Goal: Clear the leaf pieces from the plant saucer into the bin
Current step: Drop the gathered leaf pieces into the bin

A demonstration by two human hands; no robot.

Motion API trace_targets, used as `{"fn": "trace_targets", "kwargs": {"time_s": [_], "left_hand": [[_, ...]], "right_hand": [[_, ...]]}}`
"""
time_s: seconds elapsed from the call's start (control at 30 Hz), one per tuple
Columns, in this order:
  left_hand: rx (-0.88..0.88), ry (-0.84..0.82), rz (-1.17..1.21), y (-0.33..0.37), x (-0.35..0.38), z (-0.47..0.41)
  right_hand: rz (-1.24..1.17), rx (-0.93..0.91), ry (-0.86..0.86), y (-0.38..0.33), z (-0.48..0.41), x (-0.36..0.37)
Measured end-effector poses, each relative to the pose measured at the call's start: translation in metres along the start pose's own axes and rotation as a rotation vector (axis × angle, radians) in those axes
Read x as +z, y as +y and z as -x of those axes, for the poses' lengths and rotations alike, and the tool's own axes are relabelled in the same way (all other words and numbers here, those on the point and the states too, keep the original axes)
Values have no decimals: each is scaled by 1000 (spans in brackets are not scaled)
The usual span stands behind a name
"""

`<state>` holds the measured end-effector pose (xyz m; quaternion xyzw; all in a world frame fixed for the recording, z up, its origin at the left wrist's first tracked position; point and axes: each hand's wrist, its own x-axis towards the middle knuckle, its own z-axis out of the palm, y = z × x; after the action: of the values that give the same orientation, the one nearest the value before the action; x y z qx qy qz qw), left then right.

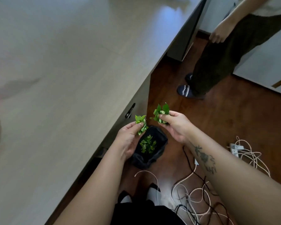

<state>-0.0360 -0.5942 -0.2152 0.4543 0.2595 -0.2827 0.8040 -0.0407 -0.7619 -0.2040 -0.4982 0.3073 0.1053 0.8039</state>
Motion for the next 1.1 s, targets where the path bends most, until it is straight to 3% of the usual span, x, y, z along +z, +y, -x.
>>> {"fn": "trace_targets", "kwargs": {"time_s": [0.53, 0.93, 1.1], "left_hand": [[-130, 164, -308, -145, -87, -152], [-225, 278, -441, -196, -118, -219], [-285, 232, -490, -201, -119, -224]], "right_hand": [[184, 232, 233, 182, -129, -98], [245, 304, 259, 245, -186, -117], [219, 334, 238, 246, -186, -115]]}}
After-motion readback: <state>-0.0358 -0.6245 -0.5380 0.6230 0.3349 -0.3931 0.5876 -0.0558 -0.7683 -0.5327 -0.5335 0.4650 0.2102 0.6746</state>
